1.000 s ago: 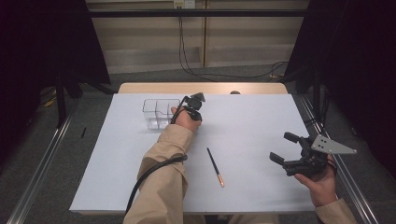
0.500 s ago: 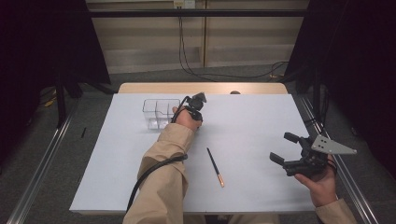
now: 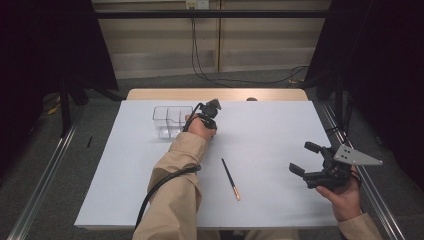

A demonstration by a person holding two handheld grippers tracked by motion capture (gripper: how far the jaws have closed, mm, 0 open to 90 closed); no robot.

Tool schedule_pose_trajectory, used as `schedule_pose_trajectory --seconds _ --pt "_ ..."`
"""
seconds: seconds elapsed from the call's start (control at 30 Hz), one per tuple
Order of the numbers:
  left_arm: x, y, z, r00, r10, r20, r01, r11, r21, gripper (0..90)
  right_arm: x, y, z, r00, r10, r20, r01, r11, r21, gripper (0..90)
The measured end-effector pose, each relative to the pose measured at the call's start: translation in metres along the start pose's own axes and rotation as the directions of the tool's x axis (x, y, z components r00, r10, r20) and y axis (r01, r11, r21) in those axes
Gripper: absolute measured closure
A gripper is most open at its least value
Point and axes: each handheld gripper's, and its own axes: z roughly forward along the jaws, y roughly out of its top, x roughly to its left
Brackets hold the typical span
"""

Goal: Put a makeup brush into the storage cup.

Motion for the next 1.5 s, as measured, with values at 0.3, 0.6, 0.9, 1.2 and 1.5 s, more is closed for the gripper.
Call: schedule_pose_trajectory --seconds 0.3,0.6,0.9,1.2,1.5 --pt "0.004 0.0 -0.018 0.9975 -0.029 0.064 0.038 0.9893 -0.141 84.0 0.0 0.0 0.0 1.0 -0.001 0.002 0.001 1.0 -0.004 1.1" --pt "0.005 0.0 -0.035 0.9914 -0.054 0.119 0.086 0.9558 -0.281 84.0 0.001 0.0 0.001 1.0 -0.004 -0.002 0.004 1.0 0.002 1.1" --pt "0.005 -0.002 -0.052 0.9877 -0.062 0.144 0.117 0.8997 -0.42 84.0 0.001 0.0 0.001 1.0 -0.002 -0.004 0.002 1.0 0.004 1.1" --pt "0.006 -0.006 -0.068 0.9829 -0.066 0.172 0.151 0.823 -0.548 84.0 0.001 0.0 0.001 1.0 -0.004 -0.005 0.004 1.0 0.003 1.1" --pt "0.009 -0.013 -0.079 0.9829 -0.062 0.174 0.162 0.7404 -0.652 84.0 0.002 0.0 0.001 1.0 -0.005 -0.007 0.005 1.0 0.004 1.1"
